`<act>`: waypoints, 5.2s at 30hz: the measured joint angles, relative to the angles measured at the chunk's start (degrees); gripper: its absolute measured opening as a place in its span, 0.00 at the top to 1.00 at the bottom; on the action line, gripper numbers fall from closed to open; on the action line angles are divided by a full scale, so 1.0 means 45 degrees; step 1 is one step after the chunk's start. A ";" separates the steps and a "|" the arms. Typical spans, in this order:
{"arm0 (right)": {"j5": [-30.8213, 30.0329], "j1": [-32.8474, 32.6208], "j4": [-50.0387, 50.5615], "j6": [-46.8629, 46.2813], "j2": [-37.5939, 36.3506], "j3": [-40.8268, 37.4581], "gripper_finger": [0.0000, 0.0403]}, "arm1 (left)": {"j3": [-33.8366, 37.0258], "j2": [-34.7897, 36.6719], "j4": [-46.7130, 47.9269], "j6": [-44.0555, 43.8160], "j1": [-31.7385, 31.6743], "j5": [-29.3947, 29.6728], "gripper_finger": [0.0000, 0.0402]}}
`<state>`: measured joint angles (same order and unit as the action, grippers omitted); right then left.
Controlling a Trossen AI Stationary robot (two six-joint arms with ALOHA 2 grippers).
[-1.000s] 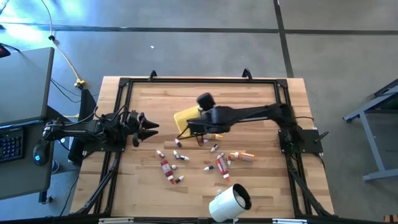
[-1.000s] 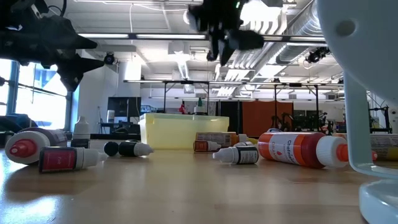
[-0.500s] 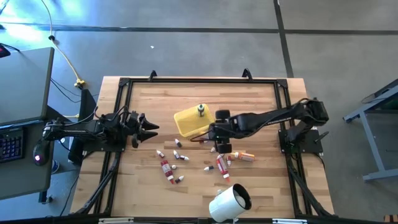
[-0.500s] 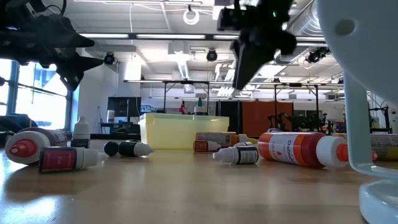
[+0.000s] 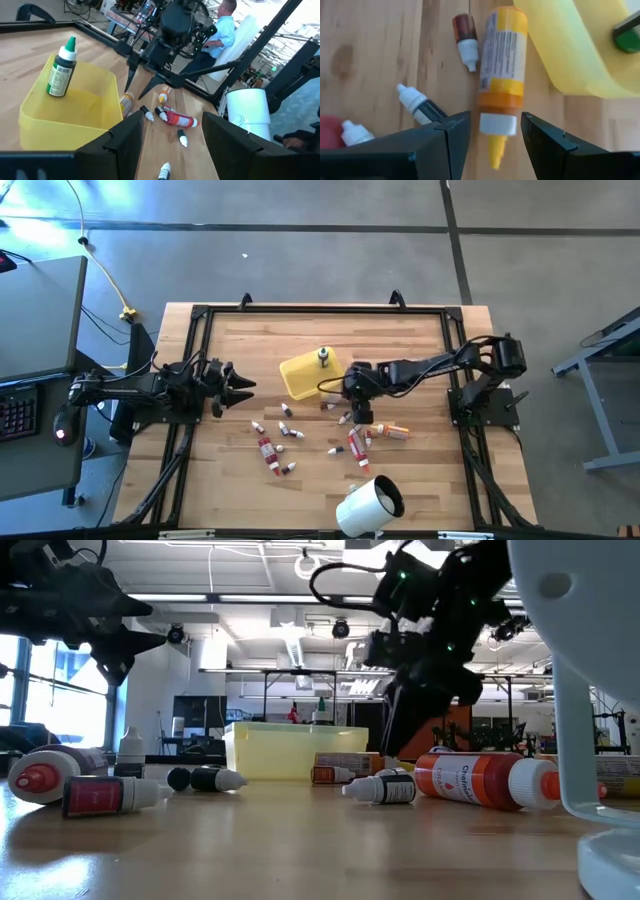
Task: Pick & Place food coloring
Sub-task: Put the top large yellow food coloring bottle into the yellow container, then put the large red food coloring bottle into the yellow container
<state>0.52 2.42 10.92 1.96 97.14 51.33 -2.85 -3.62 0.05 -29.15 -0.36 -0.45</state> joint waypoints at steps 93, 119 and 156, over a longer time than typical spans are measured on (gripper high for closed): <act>-0.7645 -0.0141 1.2117 1.1378 0.5032 1.1400 0.71 | 0.0005 0.0000 0.0019 0.0053 -0.0004 0.0457 0.50; -0.9999 0.0183 1.0217 1.7196 0.5357 1.0274 0.59 | 0.0005 0.0000 0.0027 0.0081 0.0000 0.0417 0.50; -0.7837 -0.2301 1.1482 0.2305 -0.0131 1.0284 0.58 | -0.1714 -0.0762 -0.0511 0.4011 0.0005 -0.2710 0.50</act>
<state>-34.75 -7.93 62.59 12.33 96.55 97.60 -10.56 -7.05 -2.24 -11.10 -0.34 -12.64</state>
